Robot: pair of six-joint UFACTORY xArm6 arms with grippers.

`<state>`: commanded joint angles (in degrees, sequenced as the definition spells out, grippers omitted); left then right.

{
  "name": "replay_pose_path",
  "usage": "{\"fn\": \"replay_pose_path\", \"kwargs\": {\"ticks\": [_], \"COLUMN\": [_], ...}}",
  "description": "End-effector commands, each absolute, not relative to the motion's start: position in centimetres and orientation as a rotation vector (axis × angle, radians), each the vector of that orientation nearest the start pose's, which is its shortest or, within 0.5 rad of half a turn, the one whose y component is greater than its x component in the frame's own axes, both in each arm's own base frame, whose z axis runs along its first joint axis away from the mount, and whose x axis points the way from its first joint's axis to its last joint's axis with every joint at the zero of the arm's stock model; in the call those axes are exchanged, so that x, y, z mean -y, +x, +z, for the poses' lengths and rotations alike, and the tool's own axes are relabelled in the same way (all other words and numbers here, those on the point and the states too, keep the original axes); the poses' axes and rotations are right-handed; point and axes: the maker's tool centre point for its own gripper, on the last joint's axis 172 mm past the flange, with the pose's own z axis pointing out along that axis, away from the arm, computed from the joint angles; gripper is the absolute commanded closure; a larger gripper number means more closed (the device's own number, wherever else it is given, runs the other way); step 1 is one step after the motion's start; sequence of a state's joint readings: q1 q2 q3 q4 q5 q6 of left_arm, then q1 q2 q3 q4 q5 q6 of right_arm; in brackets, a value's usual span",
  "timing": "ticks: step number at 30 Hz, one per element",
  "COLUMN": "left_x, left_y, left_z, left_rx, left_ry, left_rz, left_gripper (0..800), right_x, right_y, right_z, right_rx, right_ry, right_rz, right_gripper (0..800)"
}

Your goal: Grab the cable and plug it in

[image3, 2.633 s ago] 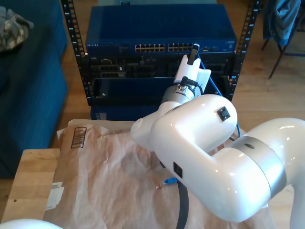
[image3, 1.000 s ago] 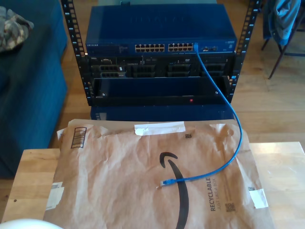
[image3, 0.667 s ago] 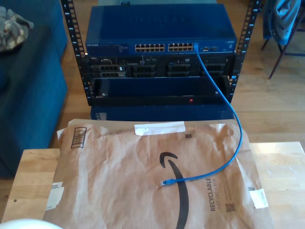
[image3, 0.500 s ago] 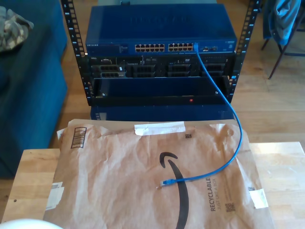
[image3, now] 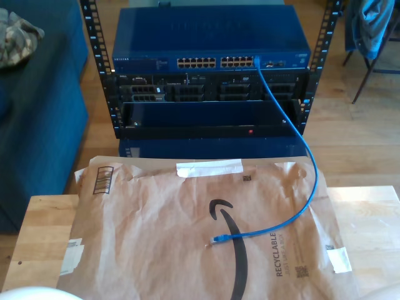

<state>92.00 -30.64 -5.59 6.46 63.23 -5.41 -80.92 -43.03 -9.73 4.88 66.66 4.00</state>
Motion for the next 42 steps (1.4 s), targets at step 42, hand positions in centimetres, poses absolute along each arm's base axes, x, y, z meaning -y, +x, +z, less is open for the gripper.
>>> {"fn": "replay_pose_path", "kwargs": {"ticks": [42], "left_x": [-11.2], "left_y": [-2.7], "left_z": [3.5], "left_rx": [-2.051], "left_ry": [1.943], "left_rz": [-0.579], "left_gripper": [0], "right_x": [16.5], "right_y": [2.6], "right_z": [2.7], "right_rx": [-2.152], "right_ry": [-2.087], "right_rz": [0.128], "right_gripper": [1]}}
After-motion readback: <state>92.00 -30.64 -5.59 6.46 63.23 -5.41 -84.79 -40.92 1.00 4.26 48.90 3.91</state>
